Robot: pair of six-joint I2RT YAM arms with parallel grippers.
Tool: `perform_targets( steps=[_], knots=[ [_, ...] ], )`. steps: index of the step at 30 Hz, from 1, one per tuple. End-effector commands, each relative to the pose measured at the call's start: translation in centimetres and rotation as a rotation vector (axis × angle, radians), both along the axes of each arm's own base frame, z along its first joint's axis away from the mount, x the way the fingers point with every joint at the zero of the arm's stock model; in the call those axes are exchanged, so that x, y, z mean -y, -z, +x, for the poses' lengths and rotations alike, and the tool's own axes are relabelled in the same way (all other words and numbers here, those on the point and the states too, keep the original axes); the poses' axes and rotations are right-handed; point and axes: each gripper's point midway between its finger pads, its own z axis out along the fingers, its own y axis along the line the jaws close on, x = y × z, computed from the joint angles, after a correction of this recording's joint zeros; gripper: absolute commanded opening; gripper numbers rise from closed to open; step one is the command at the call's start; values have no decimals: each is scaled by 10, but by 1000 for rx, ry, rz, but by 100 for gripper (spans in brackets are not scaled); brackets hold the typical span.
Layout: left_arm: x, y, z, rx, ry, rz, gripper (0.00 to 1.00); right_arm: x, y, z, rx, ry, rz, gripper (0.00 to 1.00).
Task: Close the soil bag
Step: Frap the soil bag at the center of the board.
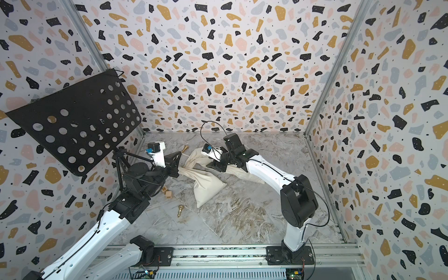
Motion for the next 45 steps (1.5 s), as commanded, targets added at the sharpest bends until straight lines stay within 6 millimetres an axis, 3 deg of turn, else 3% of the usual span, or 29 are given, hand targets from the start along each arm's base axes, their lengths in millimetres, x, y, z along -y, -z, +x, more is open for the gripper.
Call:
perform_targets(
  steps=[1, 4, 6, 12, 14, 18, 23, 27, 35, 39, 45],
  knots=[
    [-9, -37, -8, 123, -18, -56, 0, 1, 0, -3, -8, -11, -39, 34],
    [-17, -48, -17, 156, -31, -73, 0, 14, 26, 11, 15, 52, -155, 8],
    [-24, -57, -25, 185, -48, -84, 0, 31, 43, 26, 42, 118, -243, 0],
    [-48, -88, -54, 287, -106, -130, 0, 101, 78, 58, 49, 294, -430, 0],
    [-53, -99, -64, 321, -110, -146, 0, 124, 88, 66, 49, 347, -490, 10],
    [-63, -115, -78, 372, -131, -178, 0, 163, 104, 76, 26, 425, -565, 14],
    [-71, -119, -82, 391, -162, -199, 0, 212, 121, 92, 34, 550, -702, 17],
    [-72, -111, -73, 371, -184, -194, 0, 248, 125, 111, 32, 698, -775, 17],
    [-65, -85, -46, 293, -198, -172, 0, 287, 101, 124, 54, 894, -781, 18],
    [-64, -76, -34, 259, -195, -189, 0, 294, 87, 122, 76, 934, -772, 22],
    [-75, -72, -32, 249, -239, -176, 0, 294, 100, 121, 39, 934, -766, 22]
  ],
)
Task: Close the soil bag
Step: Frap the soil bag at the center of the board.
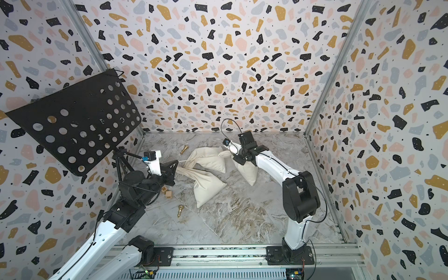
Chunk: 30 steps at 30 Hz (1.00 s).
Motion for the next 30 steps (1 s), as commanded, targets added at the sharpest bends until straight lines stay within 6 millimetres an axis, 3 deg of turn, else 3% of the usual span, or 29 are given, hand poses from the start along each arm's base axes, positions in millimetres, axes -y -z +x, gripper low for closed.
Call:
perform_targets(
  steps=[1, 6, 12, 23, 30],
  knots=[
    [-56, -98, -10, 309, -247, -137, 0, 126, 39, 11, -61, 388, -307, 22],
    [-35, -60, 21, 208, -191, -107, 0, 89, 43, 0, -108, 287, -132, 23],
    [-25, -12, 46, 102, -181, -67, 0, 16, 26, -34, -111, 9, 12, 45],
    [-34, -12, 43, 115, -221, -34, 0, -96, -71, -92, 28, -356, 337, 73],
    [-37, -17, 38, 130, -231, -42, 0, -161, -90, -123, 16, -534, 455, 76]
  ],
)
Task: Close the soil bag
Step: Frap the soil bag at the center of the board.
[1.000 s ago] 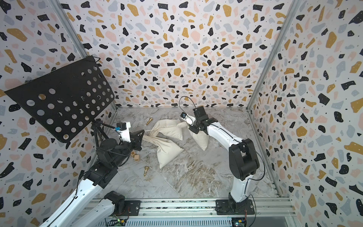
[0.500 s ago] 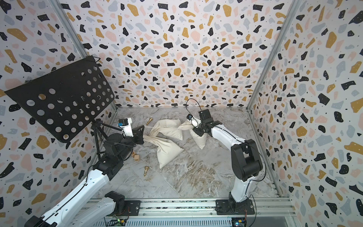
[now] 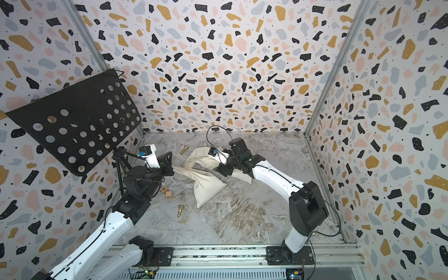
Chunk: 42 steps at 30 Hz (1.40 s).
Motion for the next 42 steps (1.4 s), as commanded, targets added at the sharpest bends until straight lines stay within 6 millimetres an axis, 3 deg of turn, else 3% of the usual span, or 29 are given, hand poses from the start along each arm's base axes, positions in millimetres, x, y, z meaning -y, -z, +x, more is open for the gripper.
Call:
perform_targets(
  steps=[1, 12, 15, 18, 21, 23, 28, 33, 38, 42],
  knots=[
    [-6, -17, -4, 75, -22, -12, 0, -32, -25, -7, 14, -78, 109, 76],
    [-13, -38, -21, 136, -26, -40, 0, -83, -23, 28, 15, -77, 114, 72],
    [-14, -42, -23, 145, -25, -44, 0, -89, -12, 36, 0, -69, 91, 62],
    [-16, -46, -27, 154, -32, -41, 0, -83, 10, 41, -1, -54, 4, 45],
    [-24, -56, -36, 177, -57, -44, 0, -50, 47, 55, 33, 45, -176, 16],
    [-31, -68, -46, 208, -79, -51, 0, -18, 68, 64, 42, 103, -270, 6],
    [-45, -100, -73, 303, -108, -86, 0, 72, 103, 78, -20, 256, -433, 5],
    [-57, -122, -93, 367, -137, -115, 0, 146, 117, 91, -32, 414, -547, 14],
    [-62, -136, -105, 408, -139, -134, 0, 202, 124, 101, -54, 571, -627, 24],
    [-60, -131, -99, 384, -137, -139, 0, 217, 121, 107, -70, 645, -609, 24]
  ],
)
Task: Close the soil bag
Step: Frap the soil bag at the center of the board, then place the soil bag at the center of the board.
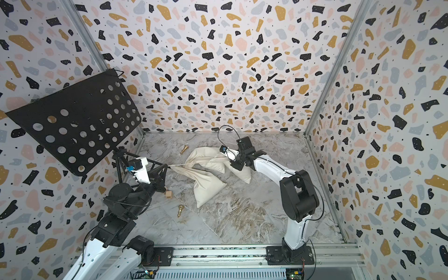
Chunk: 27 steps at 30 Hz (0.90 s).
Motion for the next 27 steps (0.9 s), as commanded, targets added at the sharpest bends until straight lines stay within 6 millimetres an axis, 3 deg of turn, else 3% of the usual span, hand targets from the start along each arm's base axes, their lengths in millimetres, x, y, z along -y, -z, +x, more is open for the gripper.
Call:
perform_targets(
  steps=[1, 4, 7, 11, 14, 17, 20, 24, 27],
  knots=[
    [-58, -117, -23, 363, -252, -178, 0, 118, 34, 16, -61, 372, -294, 23],
    [-47, -92, -1, 280, -231, -169, 0, 113, 25, 18, -50, 388, -241, 13],
    [-44, -67, 16, 215, -244, -168, 0, 127, 10, 25, 19, 469, -265, 8],
    [-42, -53, 27, 187, -258, -155, 0, 144, -23, 28, 106, 547, -245, 12],
    [-34, -40, 38, 146, -237, -135, 0, 123, -33, 18, 82, 447, -148, 21],
    [-30, -17, 51, 90, -242, -112, 0, 97, -26, 8, -1, 362, -28, 25],
    [-33, 12, 64, 31, -283, -82, 0, 58, -22, -10, -125, 218, 137, 38],
    [-31, 55, 81, -65, -305, -39, 0, 26, -51, -27, -167, 95, 341, 55],
    [-28, 90, 91, -145, -311, -8, 0, 11, -89, -35, -149, 47, 497, 64]
  ],
)
